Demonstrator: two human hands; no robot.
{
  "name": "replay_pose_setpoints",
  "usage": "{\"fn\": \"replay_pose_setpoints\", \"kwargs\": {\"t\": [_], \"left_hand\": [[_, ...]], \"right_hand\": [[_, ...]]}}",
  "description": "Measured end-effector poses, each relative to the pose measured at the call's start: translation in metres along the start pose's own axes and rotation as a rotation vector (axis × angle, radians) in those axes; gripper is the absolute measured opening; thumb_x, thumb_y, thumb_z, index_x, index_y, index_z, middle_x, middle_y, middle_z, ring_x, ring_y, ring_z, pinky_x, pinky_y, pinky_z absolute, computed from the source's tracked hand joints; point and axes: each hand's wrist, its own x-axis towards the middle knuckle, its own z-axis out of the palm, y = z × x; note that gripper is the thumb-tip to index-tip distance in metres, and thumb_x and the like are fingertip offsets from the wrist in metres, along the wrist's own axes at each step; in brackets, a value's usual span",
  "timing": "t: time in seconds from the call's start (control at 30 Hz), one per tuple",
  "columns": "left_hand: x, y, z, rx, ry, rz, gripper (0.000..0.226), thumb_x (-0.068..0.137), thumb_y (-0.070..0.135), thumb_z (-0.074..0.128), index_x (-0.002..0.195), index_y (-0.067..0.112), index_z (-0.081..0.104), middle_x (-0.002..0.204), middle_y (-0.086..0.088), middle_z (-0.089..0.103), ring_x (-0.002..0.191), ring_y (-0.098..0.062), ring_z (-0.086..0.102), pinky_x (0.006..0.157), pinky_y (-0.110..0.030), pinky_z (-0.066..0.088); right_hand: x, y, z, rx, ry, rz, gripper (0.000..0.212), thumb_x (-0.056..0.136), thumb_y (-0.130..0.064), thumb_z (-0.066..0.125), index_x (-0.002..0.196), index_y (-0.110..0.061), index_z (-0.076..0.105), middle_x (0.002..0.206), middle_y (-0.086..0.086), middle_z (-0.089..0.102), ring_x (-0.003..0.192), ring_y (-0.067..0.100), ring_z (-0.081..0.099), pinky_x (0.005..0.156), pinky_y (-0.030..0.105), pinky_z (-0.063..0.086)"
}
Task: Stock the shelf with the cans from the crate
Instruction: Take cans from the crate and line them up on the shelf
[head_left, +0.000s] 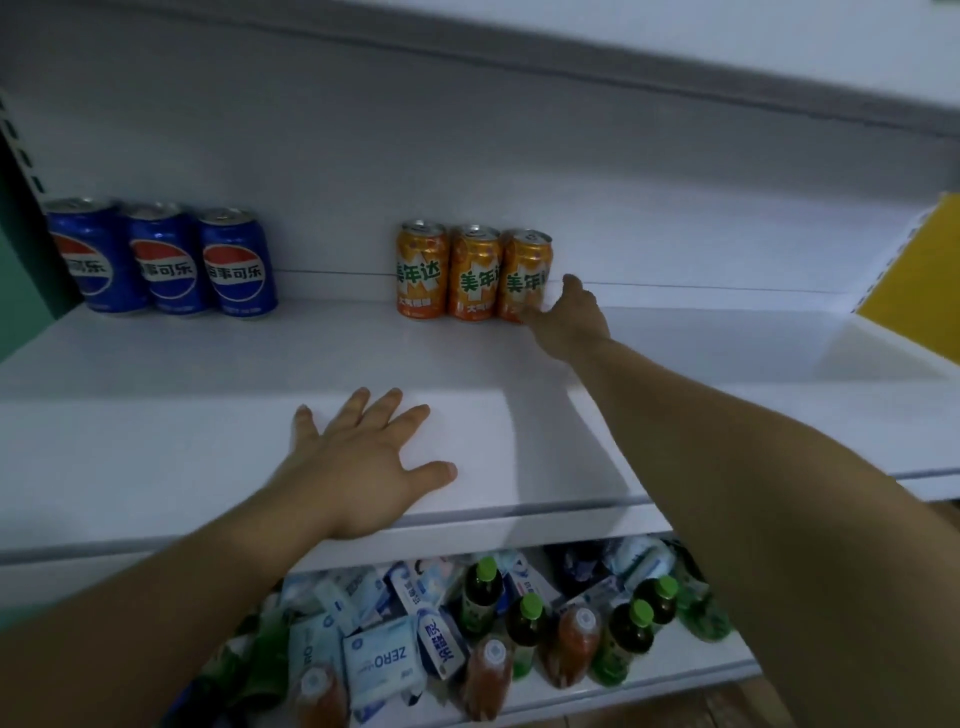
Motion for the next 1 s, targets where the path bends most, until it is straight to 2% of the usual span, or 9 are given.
{"fn": "replay_pose_setpoints", "kwargs": {"t": [0.13, 0.23, 0.33, 0.43, 0.5, 0.53, 0.67, 0.87, 1.0], "left_hand": [[-0.006, 0.001, -0.006, -0.024, 0.003, -0.010, 0.082, 0.083, 0.080, 0.024, 0.151, 0.041, 0.003, 0.161, 0.012, -0.008, 0.148, -0.015, -0.009, 0.115, -0.058, -0.007], [-0.008, 0.021, -0.014, -0.119, -0.026, -0.005, 0.083, 0.082, 0.075, 0.040, 0.151, 0.033, 0.018, 0.161, 0.006, 0.008, 0.148, -0.020, 0.006, 0.117, -0.054, 0.003], [-0.027, 0.086, -0.014, -0.243, -0.081, 0.213, 0.085, 0.078, 0.069, 0.052, 0.148, 0.026, 0.031, 0.156, 0.002, 0.030, 0.140, -0.021, 0.032, 0.115, -0.046, 0.025], [-0.061, 0.163, 0.007, -0.183, -0.113, 0.452, 0.067, 0.084, 0.060, 0.056, 0.141, 0.026, 0.043, 0.147, 0.000, 0.042, 0.130, -0.024, 0.044, 0.107, -0.043, 0.037], [-0.082, 0.207, 0.028, -0.116, -0.160, 0.580, 0.068, 0.085, 0.062, 0.054, 0.142, 0.028, 0.041, 0.149, 0.000, 0.040, 0.132, -0.024, 0.042, 0.108, -0.046, 0.036], [-0.092, 0.225, 0.039, -0.091, -0.195, 0.624, 0.071, 0.086, 0.062, 0.053, 0.145, 0.027, 0.036, 0.153, 0.000, 0.034, 0.136, -0.024, 0.037, 0.110, -0.046, 0.034], [-0.123, 0.279, 0.080, -0.031, -0.368, 0.731, 0.071, 0.092, 0.052, 0.053, 0.150, 0.019, 0.029, 0.157, -0.003, 0.027, 0.140, -0.023, 0.032, 0.111, -0.037, 0.034], [-0.156, 0.349, 0.151, 0.013, -0.536, 0.883, 0.067, 0.090, 0.048, 0.057, 0.147, 0.020, 0.034, 0.152, -0.002, 0.036, 0.134, -0.022, 0.040, 0.107, -0.033, 0.038], [-0.159, 0.385, 0.212, 0.080, -0.622, 0.906, 0.069, 0.088, 0.051, 0.059, 0.146, 0.023, 0.035, 0.149, -0.002, 0.041, 0.131, -0.022, 0.044, 0.105, -0.033, 0.040]], "right_hand": [[-0.058, 0.027, -0.057, -0.264, -0.068, -0.034, 0.078, 0.091, -0.053, 0.053, 0.150, -0.013, 0.021, 0.144, 0.015, 0.043, 0.127, 0.036, 0.047, 0.099, 0.041, 0.043], [-0.104, 0.053, -0.093, -0.376, -0.103, -0.014, 0.078, 0.092, -0.057, 0.051, 0.151, -0.015, 0.022, 0.143, 0.015, 0.045, 0.121, 0.036, 0.052, 0.097, 0.041, 0.046], [-0.157, 0.082, -0.129, -0.436, -0.117, 0.057, 0.077, 0.092, -0.059, 0.048, 0.151, -0.016, 0.024, 0.143, 0.014, 0.045, 0.121, 0.034, 0.051, 0.096, 0.041, 0.046], [-0.213, 0.113, -0.164, -0.457, -0.117, 0.159, 0.076, 0.092, -0.059, 0.049, 0.150, -0.016, 0.026, 0.139, 0.012, 0.049, 0.113, 0.031, 0.055, 0.087, 0.040, 0.049], [-0.253, 0.137, -0.184, -0.468, -0.109, 0.238, 0.074, 0.092, -0.057, 0.050, 0.150, -0.017, 0.027, 0.138, 0.011, 0.050, 0.109, 0.029, 0.057, 0.079, 0.038, 0.049], [-0.272, 0.150, -0.193, -0.478, -0.104, 0.277, 0.073, 0.093, -0.057, 0.050, 0.150, -0.018, 0.028, 0.140, 0.010, 0.049, 0.112, 0.029, 0.056, 0.080, 0.037, 0.049], [-0.342, 0.196, -0.223, -0.493, -0.072, 0.439, 0.072, 0.092, -0.056, 0.049, 0.151, -0.021, 0.026, 0.148, 0.006, 0.043, 0.128, 0.028, 0.047, 0.098, 0.040, 0.044], [-0.431, 0.279, -0.242, -0.492, -0.029, 0.703, 0.072, 0.092, -0.057, 0.051, 0.150, -0.020, 0.029, 0.151, 0.007, 0.039, 0.133, 0.028, 0.042, 0.105, 0.039, 0.038], [-0.470, 0.343, -0.229, -0.394, -0.067, 0.856, 0.061, 0.093, -0.053, 0.052, 0.141, -0.017, 0.040, 0.139, 0.008, 0.050, 0.119, 0.027, 0.052, 0.095, 0.036, 0.046]]}}
